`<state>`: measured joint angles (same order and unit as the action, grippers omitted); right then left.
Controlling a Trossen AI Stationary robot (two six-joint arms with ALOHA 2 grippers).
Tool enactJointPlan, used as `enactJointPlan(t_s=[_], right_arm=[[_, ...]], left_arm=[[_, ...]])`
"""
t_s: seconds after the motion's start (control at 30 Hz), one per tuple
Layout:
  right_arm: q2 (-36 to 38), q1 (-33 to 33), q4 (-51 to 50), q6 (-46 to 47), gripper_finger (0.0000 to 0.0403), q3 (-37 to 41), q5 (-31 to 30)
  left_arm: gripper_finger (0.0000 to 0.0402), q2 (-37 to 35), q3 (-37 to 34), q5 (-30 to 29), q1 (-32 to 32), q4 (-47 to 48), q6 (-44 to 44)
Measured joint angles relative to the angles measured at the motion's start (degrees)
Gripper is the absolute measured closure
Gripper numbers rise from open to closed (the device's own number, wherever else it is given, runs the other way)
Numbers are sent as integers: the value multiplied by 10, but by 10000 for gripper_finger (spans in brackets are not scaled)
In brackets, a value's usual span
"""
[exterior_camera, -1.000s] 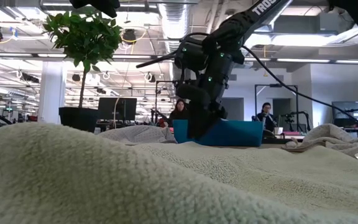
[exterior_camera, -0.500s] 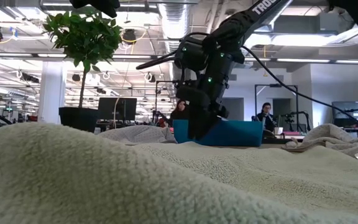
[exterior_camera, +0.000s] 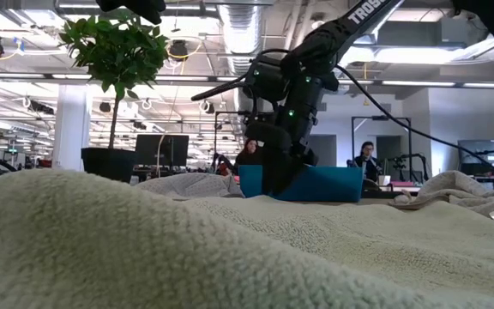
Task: Fold microfiber towels
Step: Fold the green towel
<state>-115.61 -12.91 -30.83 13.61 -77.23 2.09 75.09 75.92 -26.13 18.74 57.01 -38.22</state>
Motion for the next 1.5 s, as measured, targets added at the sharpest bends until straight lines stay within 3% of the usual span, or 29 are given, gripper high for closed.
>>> enactJointPlan(t_s=[0.53, 0.67, 0.97, 1.3, 1.5], right_arm=[[-25, 19, 13, 30, 191, -1, -21], [-19, 19, 11, 33, 230, 0, -19], [2, 18, 5, 27, 390, 2, -12], [75, 26, -50, 24, 394, 1, -18], [166, 77, -106, -51, 398, 0, -19]], left_arm=[[269, 0, 0, 0, 0, -7, 1], [269, 0, 0, 0, 0, -8, 1], [269, 0, 0, 0, 0, -8, 3], [269, 0, 0, 0, 0, -8, -12], [269, 0, 0, 2, 0, -8, -37]])
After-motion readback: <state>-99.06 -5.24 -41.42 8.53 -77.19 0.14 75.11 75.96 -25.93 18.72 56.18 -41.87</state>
